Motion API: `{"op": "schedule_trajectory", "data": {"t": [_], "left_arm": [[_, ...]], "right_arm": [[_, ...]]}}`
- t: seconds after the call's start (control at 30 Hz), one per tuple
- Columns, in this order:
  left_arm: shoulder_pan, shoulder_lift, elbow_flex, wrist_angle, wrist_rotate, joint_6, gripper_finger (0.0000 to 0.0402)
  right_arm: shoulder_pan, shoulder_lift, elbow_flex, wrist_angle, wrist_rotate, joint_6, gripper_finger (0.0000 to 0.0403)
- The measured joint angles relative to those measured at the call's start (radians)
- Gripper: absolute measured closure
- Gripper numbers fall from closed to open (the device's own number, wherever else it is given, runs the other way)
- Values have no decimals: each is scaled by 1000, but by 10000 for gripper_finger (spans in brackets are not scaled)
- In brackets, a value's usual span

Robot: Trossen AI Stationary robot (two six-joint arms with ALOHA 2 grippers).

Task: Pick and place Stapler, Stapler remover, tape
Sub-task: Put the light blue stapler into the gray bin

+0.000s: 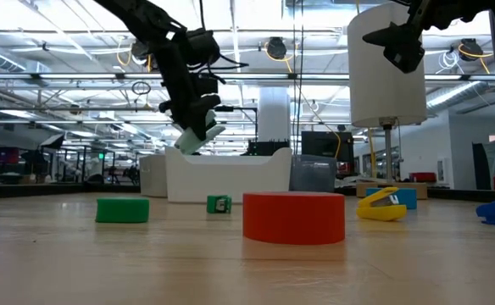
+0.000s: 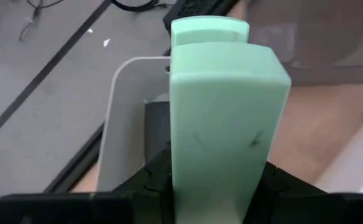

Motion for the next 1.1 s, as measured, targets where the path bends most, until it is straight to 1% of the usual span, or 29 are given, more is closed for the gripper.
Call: {"op": "schedule_trajectory", "data": {"t": [0.1,0.23,0.37,0.47,0.6,0.77,1.1], "left_arm": [[15,9,-2,-25,-1,12,282],[20,23,0,-8,-9,14,282],[18,48,0,2,41,-13,282],[16,70,-1,-23,31,-4,282],[18,91,-2,-28,18,-3,282],[24,106,-1,-25,38,-7,282],[21,145,-2,-94,35,1,282]], "right_arm": [[0,0,0,0,1,-1,140],[0,0,0,0,1,0,140],[0,0,0,0,1,0,140],[0,0,0,-3,23,-2,140],[-1,0,0,-4,25,-4,140],[-1,0,0,-8,24,-2,140],[-1,0,0,-8,24,-3,140]]}}
